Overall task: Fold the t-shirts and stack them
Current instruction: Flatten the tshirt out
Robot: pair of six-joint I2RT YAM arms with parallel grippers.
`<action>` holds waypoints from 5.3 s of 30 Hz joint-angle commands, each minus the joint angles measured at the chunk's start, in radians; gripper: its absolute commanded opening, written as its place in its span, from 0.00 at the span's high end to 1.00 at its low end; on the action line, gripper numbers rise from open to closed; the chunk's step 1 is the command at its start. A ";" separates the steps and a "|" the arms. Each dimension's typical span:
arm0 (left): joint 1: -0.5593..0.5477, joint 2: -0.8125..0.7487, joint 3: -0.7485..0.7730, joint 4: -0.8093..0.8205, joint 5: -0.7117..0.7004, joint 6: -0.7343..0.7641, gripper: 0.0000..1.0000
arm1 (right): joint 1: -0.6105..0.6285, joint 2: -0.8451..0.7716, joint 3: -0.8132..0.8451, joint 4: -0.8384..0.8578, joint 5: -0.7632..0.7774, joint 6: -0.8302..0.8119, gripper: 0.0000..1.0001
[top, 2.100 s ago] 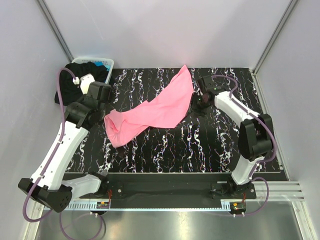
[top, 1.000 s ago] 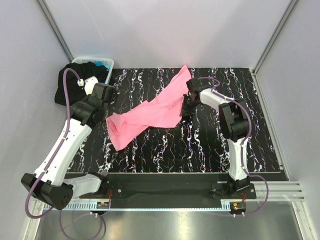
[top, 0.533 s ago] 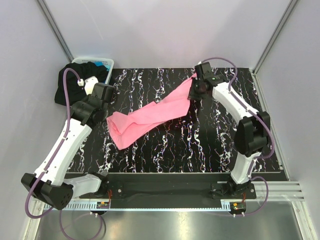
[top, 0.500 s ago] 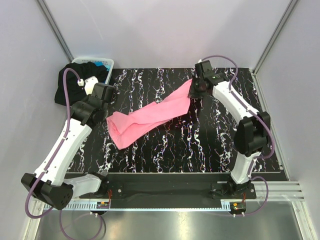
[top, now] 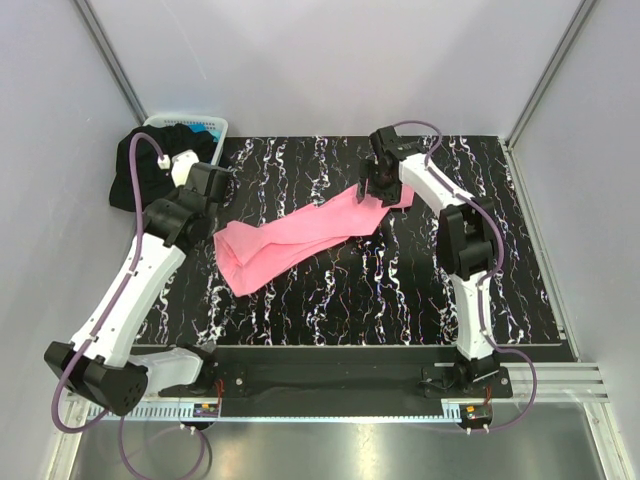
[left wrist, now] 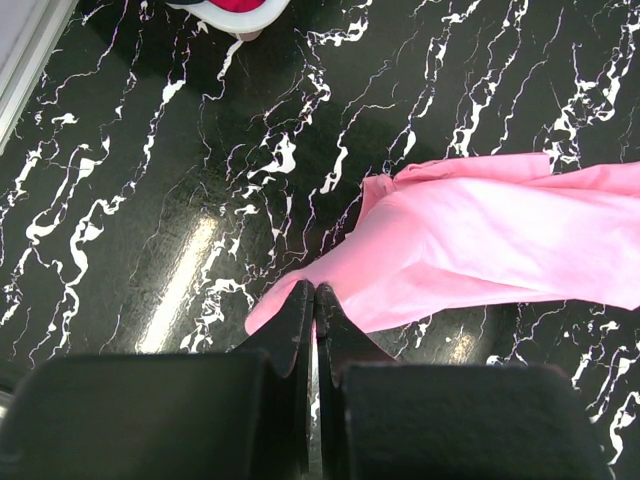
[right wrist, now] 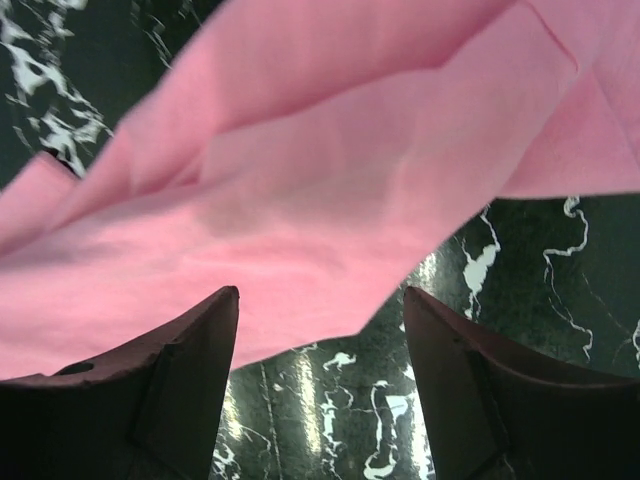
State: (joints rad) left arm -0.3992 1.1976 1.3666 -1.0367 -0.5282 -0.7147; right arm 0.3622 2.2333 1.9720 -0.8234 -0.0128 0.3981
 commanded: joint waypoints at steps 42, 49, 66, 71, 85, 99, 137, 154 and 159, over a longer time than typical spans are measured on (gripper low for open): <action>0.003 0.023 0.037 0.024 -0.061 0.009 1.00 | -0.019 -0.051 -0.321 0.161 -0.208 0.081 0.55; 0.005 0.022 0.040 0.020 -0.069 0.018 1.00 | -0.020 -0.044 -0.302 0.167 -0.213 0.097 0.76; 0.005 0.046 0.046 0.020 -0.059 0.012 1.00 | -0.009 -0.095 -0.007 0.132 -0.206 0.033 1.00; 0.005 0.069 0.060 0.020 -0.053 0.008 1.00 | -0.009 0.047 0.123 0.188 -0.291 -0.004 0.95; 0.005 0.099 0.058 0.026 -0.032 -0.011 1.00 | -0.011 0.138 0.125 0.130 -0.124 0.007 0.55; 0.005 0.068 0.028 0.030 -0.023 -0.019 1.00 | -0.011 -0.044 -0.056 0.245 -0.067 0.011 0.62; 0.005 0.085 0.037 0.032 -0.039 -0.002 1.00 | -0.037 0.032 -0.013 0.116 0.137 0.002 0.64; 0.005 0.066 0.028 0.032 -0.043 0.000 1.00 | -0.037 0.081 0.070 0.116 0.045 -0.007 1.00; 0.005 0.066 0.026 0.030 -0.044 -0.002 1.00 | -0.037 0.107 0.155 0.124 0.017 -0.021 1.00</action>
State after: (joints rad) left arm -0.3992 1.2804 1.3792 -1.0378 -0.5533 -0.7292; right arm 0.3271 2.3302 2.0357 -0.7097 0.0357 0.3981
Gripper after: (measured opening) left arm 0.012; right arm 0.011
